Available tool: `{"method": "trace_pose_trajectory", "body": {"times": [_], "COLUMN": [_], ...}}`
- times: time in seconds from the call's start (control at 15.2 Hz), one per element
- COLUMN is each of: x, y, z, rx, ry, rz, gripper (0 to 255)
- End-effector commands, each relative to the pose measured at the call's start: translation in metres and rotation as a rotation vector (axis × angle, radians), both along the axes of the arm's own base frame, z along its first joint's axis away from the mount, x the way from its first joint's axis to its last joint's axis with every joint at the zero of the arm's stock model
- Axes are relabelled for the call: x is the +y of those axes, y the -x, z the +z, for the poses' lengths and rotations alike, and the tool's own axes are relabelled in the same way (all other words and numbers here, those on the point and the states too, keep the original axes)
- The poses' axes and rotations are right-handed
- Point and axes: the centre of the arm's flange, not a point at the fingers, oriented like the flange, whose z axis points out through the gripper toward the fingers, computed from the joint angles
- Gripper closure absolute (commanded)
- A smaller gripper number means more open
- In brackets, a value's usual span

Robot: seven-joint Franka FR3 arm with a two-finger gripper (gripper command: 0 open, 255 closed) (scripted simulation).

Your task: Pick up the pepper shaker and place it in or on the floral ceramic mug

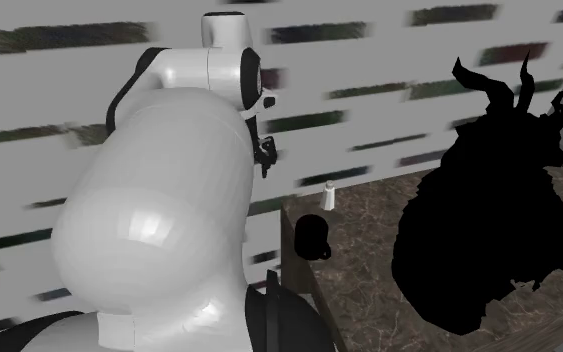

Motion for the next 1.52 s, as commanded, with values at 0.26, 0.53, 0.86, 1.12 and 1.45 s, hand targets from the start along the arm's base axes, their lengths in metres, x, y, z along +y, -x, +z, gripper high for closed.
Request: {"method": "trace_pose_trajectory", "body": {"times": [0.26,0.53,0.86,1.12,1.45], "x": [-0.034,-0.068,-0.112,-0.147,-0.191], "y": [-0.026,-0.052,-0.085,-0.112,-0.146], "z": [-0.027,-0.053,-0.085,-0.110,-0.139], "rx": [-0.014,-0.028,-0.045,-0.059,-0.077], "ry": [0.012,0.024,0.039,0.051,0.066], "rz": [0.001,0.002,0.003,0.004,0.005], "gripper": [0,0,0,0,0]}}
